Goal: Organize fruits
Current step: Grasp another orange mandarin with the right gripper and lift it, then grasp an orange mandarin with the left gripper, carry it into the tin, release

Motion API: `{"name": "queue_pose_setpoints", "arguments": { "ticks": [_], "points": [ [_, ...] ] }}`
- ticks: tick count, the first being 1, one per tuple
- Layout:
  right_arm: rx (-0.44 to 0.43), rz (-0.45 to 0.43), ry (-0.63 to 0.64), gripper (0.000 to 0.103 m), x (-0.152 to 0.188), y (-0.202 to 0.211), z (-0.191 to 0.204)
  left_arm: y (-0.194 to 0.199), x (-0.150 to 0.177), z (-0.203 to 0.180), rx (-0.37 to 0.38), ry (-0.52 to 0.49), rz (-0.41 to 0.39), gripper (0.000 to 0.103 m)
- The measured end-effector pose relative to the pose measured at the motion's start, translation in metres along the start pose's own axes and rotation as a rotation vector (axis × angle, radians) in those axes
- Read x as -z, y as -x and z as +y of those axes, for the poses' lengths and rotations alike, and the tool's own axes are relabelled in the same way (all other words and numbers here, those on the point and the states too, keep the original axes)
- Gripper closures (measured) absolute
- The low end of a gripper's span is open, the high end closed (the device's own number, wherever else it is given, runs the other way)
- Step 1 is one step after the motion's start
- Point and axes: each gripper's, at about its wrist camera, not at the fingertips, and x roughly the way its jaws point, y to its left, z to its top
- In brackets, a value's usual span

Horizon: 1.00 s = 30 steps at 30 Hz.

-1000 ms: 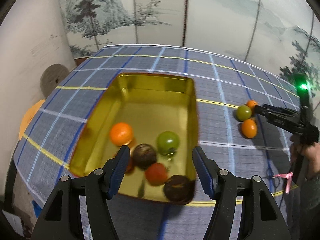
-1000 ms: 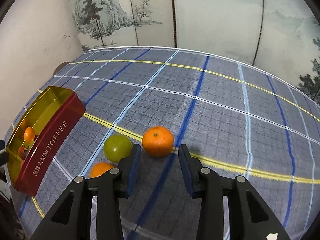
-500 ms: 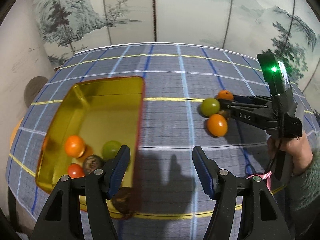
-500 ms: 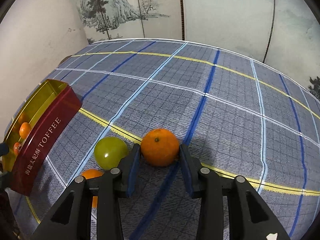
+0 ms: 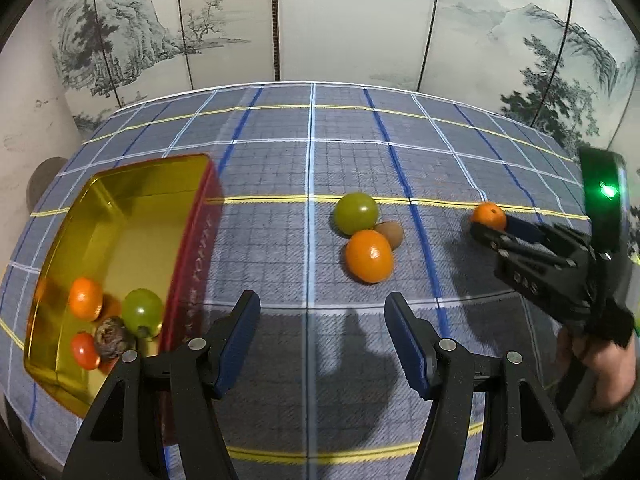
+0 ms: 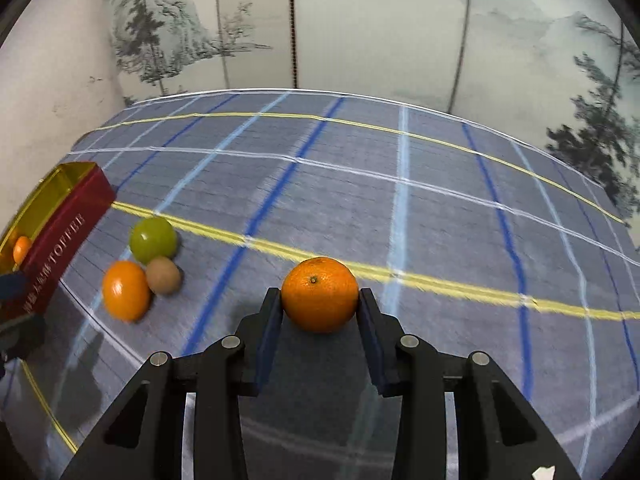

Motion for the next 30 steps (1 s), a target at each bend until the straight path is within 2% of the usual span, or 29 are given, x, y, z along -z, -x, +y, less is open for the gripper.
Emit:
{"name": "queue_pose_setpoints", "arguments": {
  "ticks": [11,22,30],
  "points": [
    [0.055,0.009,-0.048,0.068,0.025,0.012,-0.024,-0.025,-0.002,-0.008,0.023,0.016,0.034,0.037],
    [0.046,0.007,-0.028,0.068,0.025,0.012,-0.019,-0.044,-0.013,-0.017,0.041,0.031,0.052,0.037],
    [0.02,0.011,-0.06,0.067,0.025,0.012,-0.025,-0.063,-0.024,-0.021,0.038,0.043,0.064,0.038]
  ]
}}
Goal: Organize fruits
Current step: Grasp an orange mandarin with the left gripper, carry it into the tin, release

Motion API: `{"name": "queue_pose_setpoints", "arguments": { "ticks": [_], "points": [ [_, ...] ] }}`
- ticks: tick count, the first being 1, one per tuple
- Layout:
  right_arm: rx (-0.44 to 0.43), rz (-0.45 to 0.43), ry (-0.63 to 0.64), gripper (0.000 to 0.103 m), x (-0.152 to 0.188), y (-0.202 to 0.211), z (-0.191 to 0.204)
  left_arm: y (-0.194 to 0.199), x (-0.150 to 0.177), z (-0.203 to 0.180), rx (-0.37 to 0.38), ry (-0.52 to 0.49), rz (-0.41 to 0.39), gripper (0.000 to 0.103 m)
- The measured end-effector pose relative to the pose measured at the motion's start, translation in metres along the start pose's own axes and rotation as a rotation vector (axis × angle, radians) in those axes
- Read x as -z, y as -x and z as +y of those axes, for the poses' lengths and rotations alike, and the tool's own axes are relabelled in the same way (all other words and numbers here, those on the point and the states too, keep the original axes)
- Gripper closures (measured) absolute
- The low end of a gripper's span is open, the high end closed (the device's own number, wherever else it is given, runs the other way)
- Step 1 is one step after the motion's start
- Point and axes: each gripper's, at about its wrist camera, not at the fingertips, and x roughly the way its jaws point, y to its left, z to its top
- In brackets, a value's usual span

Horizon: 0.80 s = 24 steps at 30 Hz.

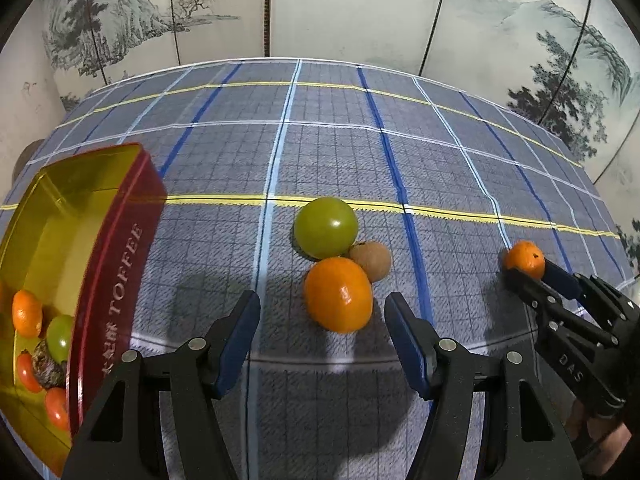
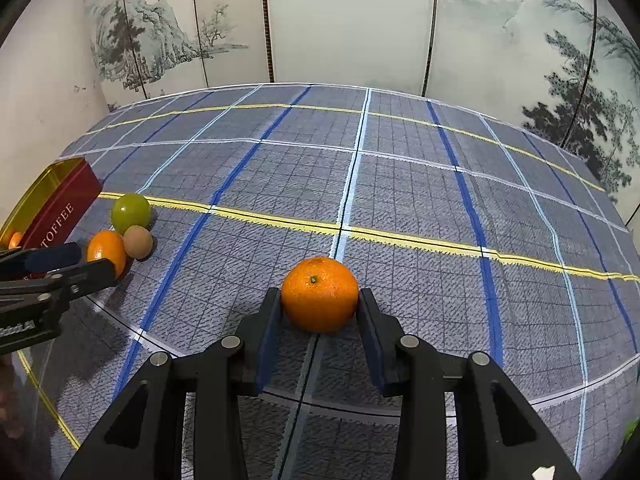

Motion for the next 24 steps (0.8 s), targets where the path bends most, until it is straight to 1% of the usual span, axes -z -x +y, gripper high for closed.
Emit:
{"name": "queue_pose_setpoints", "arguments": {
  "ticks": [3,6,8,9,11,14,24],
  "points": [
    [-0.006,0.001,-0.008,0.067,0.0,0.0,-0.002,-0.006,-0.002,-0.003,-0.005,-0.022,-0.01,0.039],
    [-0.006,0.002,-0.007,0.067,0.0,0.0,-0.002,-0.008,-0.001,-0.004,0.001,-0.032,-0.011,0.047],
    [-0.006,0.002,-0.008,0.067,0.0,0.0,-0.002,-0.01,0.001,-0.005,-0.002,-0.04,-0.008,0.059],
    [-0.006,0.002,-0.008,0.067,0.0,0.0,-0.002,-0.01,0.002,-0.005,0.005,-0.042,-0.006,0.06],
    [-0.004,0.002,-0.006,0.067,0.0,0.0,-0.002,-0.008,0.004,-0.004,0.006,-0.046,-0.013,0.068],
    [-0.004,0.002,-0.006,0.067,0.0,0.0,-0.002,-0.004,0.007,-0.002,0.016,-0.046,-0.013,0.068],
    [0.007,0.002,0.002,0.067,0.0,-0.001,0.0,0.016,0.023,0.007,-0.008,-0.066,-0.026,0.069]
  ]
}}
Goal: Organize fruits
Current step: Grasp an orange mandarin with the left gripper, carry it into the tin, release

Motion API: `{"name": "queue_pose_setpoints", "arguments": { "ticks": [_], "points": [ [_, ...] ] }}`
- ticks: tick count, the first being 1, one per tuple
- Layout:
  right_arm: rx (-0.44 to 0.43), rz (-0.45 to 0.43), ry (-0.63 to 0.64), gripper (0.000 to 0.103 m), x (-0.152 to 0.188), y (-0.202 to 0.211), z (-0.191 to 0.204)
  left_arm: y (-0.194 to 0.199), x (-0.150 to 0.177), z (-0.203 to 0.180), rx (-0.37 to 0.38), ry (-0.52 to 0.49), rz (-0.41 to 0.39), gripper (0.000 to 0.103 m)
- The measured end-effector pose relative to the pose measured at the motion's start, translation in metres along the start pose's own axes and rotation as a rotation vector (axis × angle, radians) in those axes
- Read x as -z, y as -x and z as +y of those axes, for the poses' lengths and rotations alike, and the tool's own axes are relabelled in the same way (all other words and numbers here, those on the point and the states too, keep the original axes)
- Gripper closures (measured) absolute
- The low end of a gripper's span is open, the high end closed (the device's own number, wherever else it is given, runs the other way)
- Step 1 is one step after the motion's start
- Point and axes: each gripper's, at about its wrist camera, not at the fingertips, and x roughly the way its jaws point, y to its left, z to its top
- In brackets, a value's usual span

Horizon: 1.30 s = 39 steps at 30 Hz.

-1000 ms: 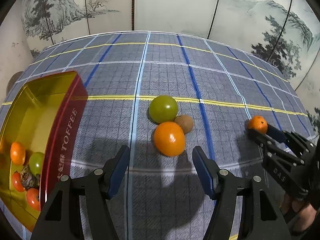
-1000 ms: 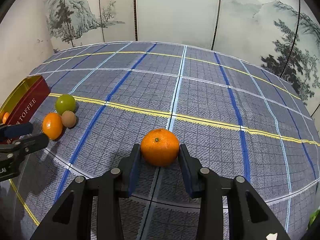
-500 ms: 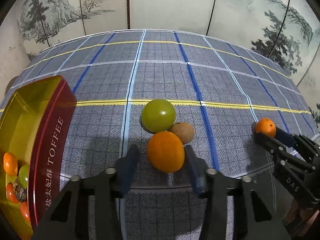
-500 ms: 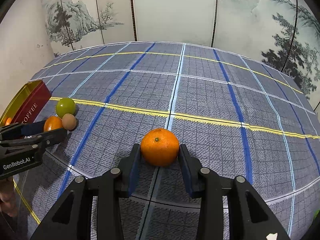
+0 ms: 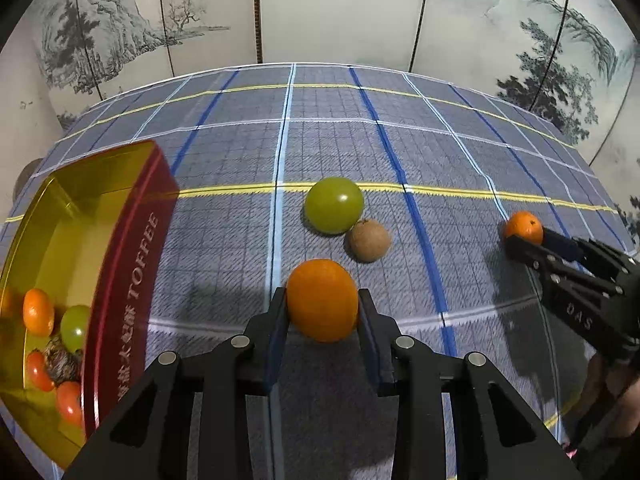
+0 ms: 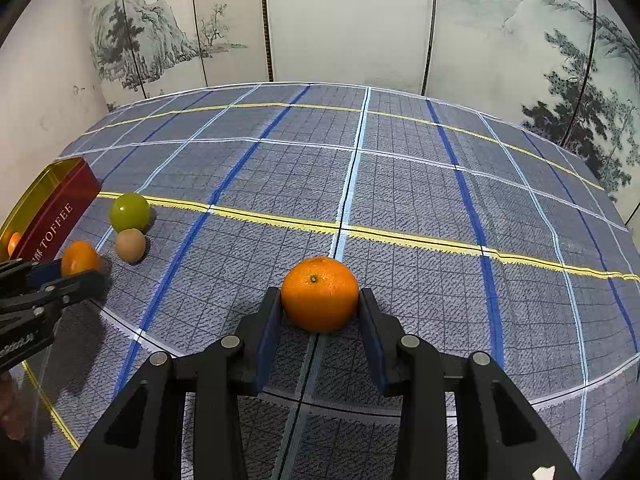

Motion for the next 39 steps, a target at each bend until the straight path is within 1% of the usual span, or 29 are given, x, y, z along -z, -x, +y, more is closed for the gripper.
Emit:
{"name": "queue_pose_setpoints", "arguments": {
  "ticks": [7,13,19,22,24,28,36,39],
  "points": [
    [0.006,0.001,0.004,0.067,0.0,0.0,0.001,0.016,0.011,0.003,-0.023,-0.018,-0.002,0.069],
    [0.004,0.001,0.002,0.067,0.0,0.0,0.002,0.041,0.014,0.012,-0.032,-0.02,-0.035,0.069],
    [0.006,0.001,0.003,0.067,0.0,-0.001,0.002,0.072,0.009,0.051,-0.073,0.044,-0.082,0.069],
    [0.008,0.016,-0.008,0.067,0.0,-0.003,0.0,0.084,0.01,0.075,-0.116,0.073,-0.1,0.069],
    [-0.008,0.014,-0.024,0.067,0.0,-0.002,-0.004,0.09,0.013,0.093,-0.148,0.092,-0.105,0.069],
    [-0.011,0.013,-0.03,0.067,0.001,-0.002,-0.005,0.093,0.02,0.122,-0.211,0.134,-0.093,0.069],
    [0.001,0.014,-0.022,0.067,0.001,-0.002,-0.002,0.095,0.034,0.159,-0.273,0.192,-0.078,0.069],
    [0.003,0.014,-0.021,0.067,0.0,-0.002,-0.001,0.092,0.038,0.169,-0.281,0.205,-0.069,0.069]
  ]
}}
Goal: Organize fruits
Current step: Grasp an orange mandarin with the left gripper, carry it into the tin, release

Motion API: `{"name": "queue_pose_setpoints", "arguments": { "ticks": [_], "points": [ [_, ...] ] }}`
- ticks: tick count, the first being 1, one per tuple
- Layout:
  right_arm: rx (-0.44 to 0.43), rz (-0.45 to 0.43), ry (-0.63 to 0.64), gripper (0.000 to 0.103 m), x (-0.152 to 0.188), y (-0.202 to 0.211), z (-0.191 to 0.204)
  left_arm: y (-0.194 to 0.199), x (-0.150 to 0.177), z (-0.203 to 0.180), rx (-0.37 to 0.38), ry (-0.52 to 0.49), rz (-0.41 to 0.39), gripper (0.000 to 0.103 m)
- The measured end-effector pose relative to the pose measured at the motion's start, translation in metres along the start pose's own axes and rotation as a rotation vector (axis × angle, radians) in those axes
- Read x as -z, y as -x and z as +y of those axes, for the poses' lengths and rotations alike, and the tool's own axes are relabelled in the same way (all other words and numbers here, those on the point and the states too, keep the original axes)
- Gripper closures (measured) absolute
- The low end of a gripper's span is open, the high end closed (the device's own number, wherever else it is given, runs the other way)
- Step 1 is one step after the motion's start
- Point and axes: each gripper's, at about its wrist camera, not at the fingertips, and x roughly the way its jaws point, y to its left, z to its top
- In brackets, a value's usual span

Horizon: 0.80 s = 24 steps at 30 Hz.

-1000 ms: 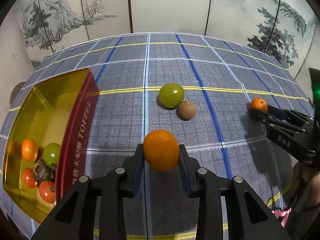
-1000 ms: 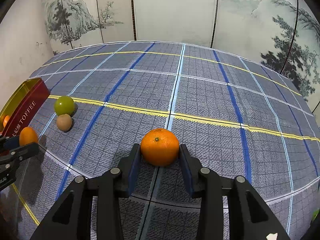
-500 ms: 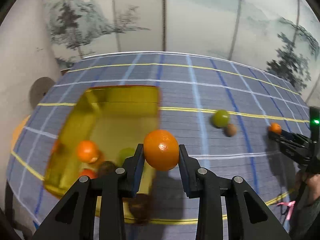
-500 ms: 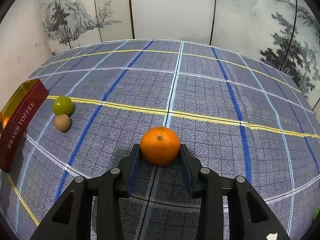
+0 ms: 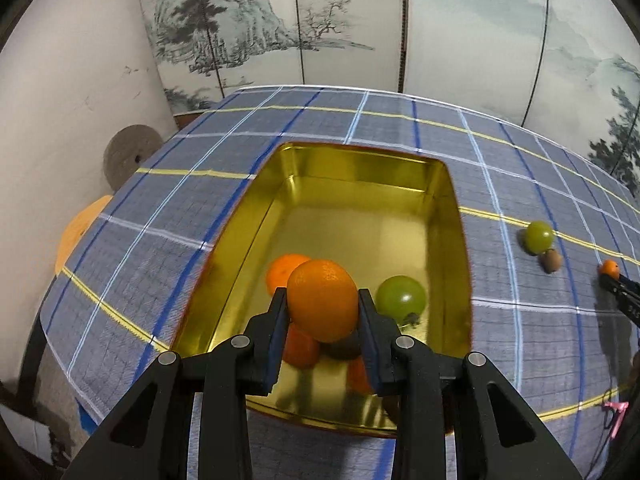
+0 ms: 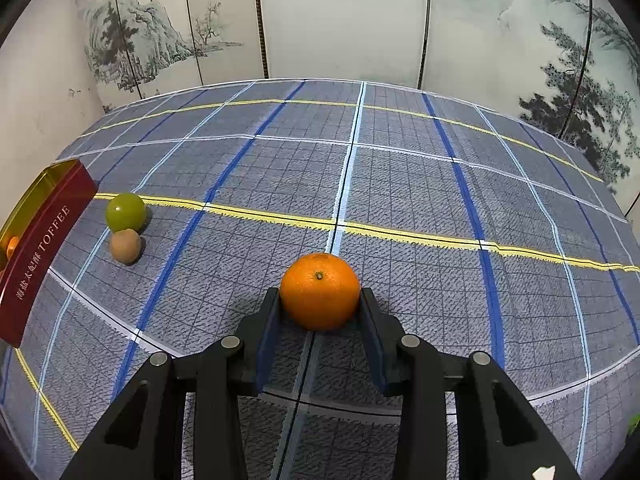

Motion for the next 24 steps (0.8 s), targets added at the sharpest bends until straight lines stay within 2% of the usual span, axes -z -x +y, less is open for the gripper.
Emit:
{"name": "queue_pose_setpoints", "arguments": {
  "ticks": [17,24],
  "points": [
    [0.008,0.0,0.004,0.067,0.0,0.0,0.002,-0.02,0.011,0.027,-0.028,0.051,0.053,0.069],
    [0.009,0.0,0.005,0.067,0.0,0.0,0.002,-0.02,0.012,0.027,-0.039,0.043,0.046,0.068]
  ]
}}
